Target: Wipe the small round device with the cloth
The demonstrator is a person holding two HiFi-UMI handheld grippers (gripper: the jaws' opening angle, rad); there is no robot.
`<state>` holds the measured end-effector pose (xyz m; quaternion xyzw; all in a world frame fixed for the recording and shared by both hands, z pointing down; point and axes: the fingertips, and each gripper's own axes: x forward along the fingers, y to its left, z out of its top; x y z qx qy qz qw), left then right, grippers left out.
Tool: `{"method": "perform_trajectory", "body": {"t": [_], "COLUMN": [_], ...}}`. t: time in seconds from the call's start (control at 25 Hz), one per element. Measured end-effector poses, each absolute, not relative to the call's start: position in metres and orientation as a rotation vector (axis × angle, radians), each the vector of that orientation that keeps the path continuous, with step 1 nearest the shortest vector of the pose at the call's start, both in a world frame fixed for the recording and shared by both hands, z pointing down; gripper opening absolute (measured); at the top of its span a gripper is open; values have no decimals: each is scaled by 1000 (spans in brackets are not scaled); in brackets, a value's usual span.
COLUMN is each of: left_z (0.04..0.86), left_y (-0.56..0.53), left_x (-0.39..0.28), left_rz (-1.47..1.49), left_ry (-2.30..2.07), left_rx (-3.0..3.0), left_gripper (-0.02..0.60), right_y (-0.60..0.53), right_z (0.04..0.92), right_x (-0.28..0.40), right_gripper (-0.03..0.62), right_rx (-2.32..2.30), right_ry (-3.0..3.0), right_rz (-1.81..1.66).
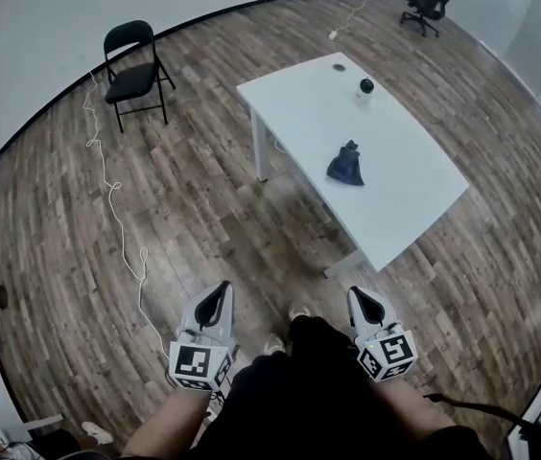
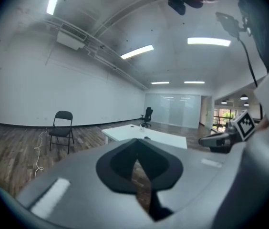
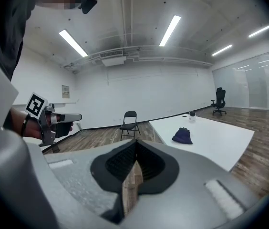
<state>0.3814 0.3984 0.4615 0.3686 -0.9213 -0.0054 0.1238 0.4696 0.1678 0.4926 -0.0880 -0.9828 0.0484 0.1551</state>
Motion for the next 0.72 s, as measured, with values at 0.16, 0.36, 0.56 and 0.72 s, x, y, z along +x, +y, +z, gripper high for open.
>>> {"method": "perform_trajectory", "body": {"t": [0.16, 0.36, 0.56, 0.72], "left_z": [468, 474, 467, 459], "left_y": [408, 418, 413, 388], "left_x": [354, 303, 238, 175], "left_rz": [-7, 37, 78, 89], "left_ry": [-2701, -2709, -2709, -2701], "left_rx": [1028, 965, 936, 951], "left_gripper": [8, 8, 8, 8], "right_y": [175, 175, 156, 136], "right_z": [496, 501, 502, 490], "right_x": [430, 365, 290, 228], "right_gripper": [2, 2, 2, 2], "right_rx": [-302, -338, -311, -336], "right_ry": [-2824, -2850, -2867, -2871], "right_rz": [129, 155, 222, 194]}}
